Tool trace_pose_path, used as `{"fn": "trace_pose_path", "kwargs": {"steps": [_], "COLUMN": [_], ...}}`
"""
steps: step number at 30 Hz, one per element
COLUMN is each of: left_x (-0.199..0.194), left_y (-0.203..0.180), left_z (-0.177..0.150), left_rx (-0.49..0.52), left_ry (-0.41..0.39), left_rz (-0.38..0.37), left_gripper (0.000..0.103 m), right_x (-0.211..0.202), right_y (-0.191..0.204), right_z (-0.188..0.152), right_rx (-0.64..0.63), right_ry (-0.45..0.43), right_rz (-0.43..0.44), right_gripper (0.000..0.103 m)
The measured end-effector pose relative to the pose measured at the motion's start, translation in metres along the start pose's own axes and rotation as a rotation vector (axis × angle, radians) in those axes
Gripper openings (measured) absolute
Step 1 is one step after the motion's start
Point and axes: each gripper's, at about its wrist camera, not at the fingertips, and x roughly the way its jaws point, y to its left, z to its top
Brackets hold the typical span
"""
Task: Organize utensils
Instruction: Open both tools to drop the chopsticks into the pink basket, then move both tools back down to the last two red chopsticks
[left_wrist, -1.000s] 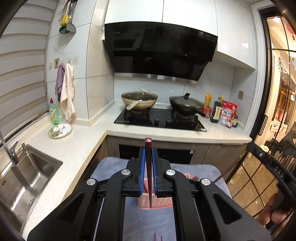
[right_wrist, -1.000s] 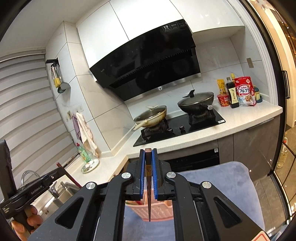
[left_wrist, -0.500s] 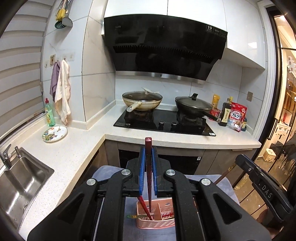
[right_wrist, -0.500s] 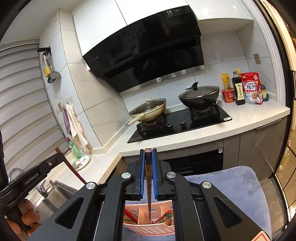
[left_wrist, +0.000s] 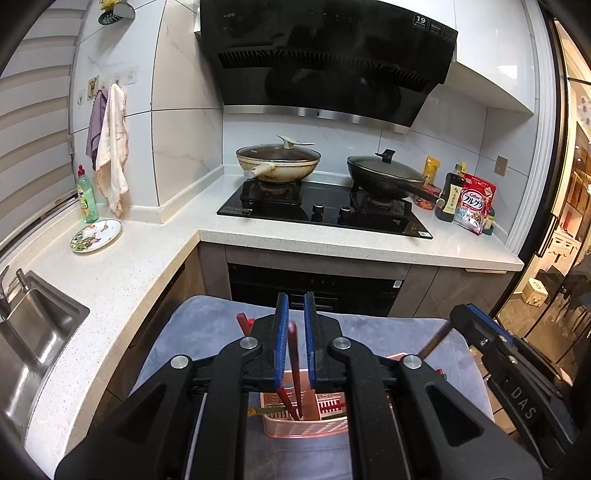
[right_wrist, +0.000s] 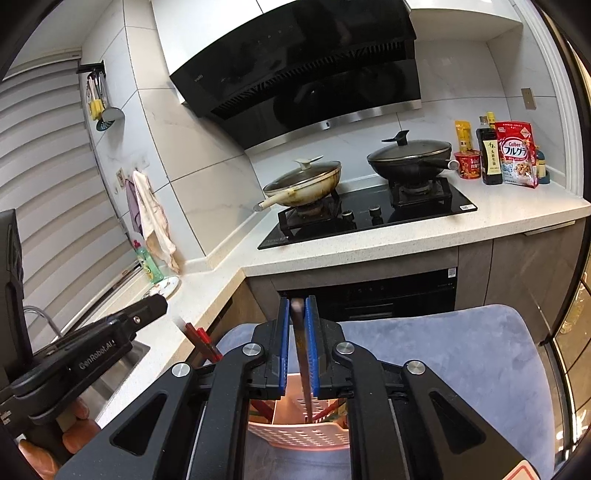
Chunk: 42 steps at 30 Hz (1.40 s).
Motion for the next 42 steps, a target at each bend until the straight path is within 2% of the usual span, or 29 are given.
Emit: {"fn": "trace_pose_path", "kwargs": {"steps": [1,3,4,13,20,27,31,36,42], "left_x": [-0.001,-0.006,-0.009,-0.045,-0.083,-0.112,-0.124,-0.133,-0.140], "left_y": [0.000,0.000,0.000,-0.004,0.000,0.010,0.017,0.022,0.029], "left_z": [0.000,0.000,0.000,-0.009,-0.044,-0.104,-0.150,-0.201,-0.257], "left_rx": [0.001,-0.003,-0.004,0.016,0.035,0.044,0.035,0.043,0.042], "left_ry": [0.001,-0.002,-0.007,-0.015,0.017,0.087,0.149,0.222,0.296], "left_rz": [0.002,0.005,0.007,0.027,0.040,0.060,0.048,0.047,0.059], "left_gripper": [0.016,0.033,0.035,0.036,0.036,0.036,0.036,0.036,0.036], "right_x": [-0.002,-0.009,-0.012,-0.050,-0.088,-0.131,-0.154,-0.173,-0.185], "right_y": [0.001,0.002,0.003,0.010,0.013,0.015,0.019,0.019,0.032], "right_z": [0.001,0.003,0.004,-0.003,-0.032,-0.101,-0.151,-0.208,-0.276], "right_rx": [0.002,-0.001,-0.003,-0.025,-0.048,-0.051,-0.093,-0.084,-0.136], "right_ry": [-0.002,-0.010,-0.013,-0.016,0.018,0.111,0.168,0.263,0.366], "right_rz": [0.004,0.010,0.010,0.027,0.033,0.053,0.025,0.037,0.027], "right_gripper": [0.012,0.012,0.012,0.012,0.012,0.012,0.012,0.012,0.012]}}
